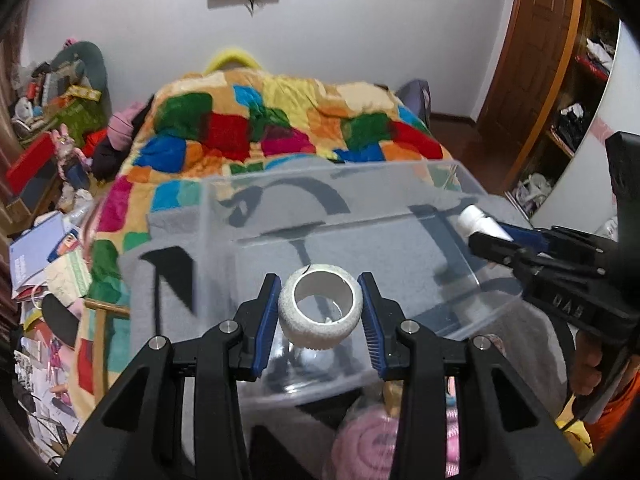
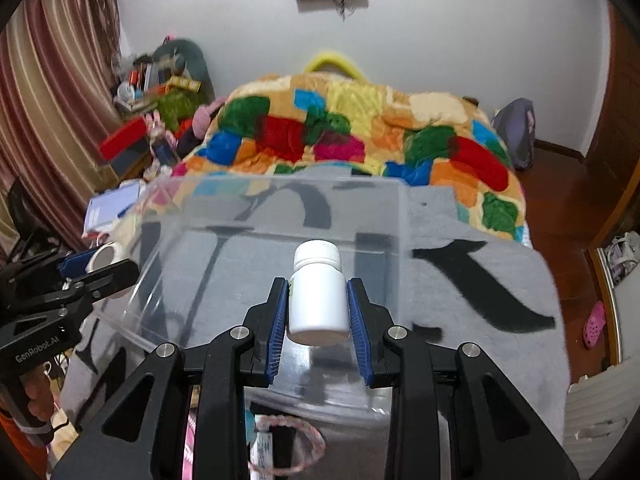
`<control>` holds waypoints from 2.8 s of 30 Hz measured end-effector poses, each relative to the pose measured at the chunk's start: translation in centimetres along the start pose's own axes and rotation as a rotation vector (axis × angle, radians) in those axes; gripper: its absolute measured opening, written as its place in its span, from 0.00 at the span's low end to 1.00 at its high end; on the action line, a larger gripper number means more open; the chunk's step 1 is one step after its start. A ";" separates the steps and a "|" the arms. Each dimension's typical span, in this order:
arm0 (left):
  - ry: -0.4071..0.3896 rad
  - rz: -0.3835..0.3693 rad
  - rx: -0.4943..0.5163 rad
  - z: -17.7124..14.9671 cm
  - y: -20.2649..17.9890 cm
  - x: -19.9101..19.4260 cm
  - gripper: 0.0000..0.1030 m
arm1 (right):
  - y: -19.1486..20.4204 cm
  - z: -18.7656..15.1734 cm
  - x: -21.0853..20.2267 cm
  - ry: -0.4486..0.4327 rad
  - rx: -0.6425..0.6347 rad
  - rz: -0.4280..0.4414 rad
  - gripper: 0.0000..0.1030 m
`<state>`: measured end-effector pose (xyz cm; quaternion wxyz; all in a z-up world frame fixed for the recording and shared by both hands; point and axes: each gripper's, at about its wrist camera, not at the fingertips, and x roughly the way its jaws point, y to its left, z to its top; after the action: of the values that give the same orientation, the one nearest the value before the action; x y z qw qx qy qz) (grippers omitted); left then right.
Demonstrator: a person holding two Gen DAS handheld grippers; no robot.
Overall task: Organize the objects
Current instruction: 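Carry the tape roll and pill bottle into the clear box and open both tools, then grasp the mint-green deodorant stick with the left tool while the right tool grasps the blue tape roll, then lower the deodorant and blue tape roll into the clear box and release both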
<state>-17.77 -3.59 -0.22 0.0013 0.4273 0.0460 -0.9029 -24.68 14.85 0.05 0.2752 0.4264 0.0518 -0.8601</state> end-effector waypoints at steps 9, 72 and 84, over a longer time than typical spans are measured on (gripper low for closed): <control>0.056 0.003 0.002 0.4 -0.6 2.4 0.39 | 1.2 -0.3 1.5 0.050 -0.062 -0.031 0.27; -0.083 -0.092 -0.009 -11.1 0.4 -8.3 0.09 | 5.1 -7.5 -7.4 -0.118 -0.150 0.039 0.36; -0.143 -0.087 -0.033 -7.6 1.9 -9.7 0.22 | 3.5 -4.1 -8.7 -0.205 -0.080 0.041 0.36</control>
<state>-5.67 -5.22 2.29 -0.0276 0.3594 0.0795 -0.9294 -15.75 17.01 4.58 0.3134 0.3259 0.0487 -0.8906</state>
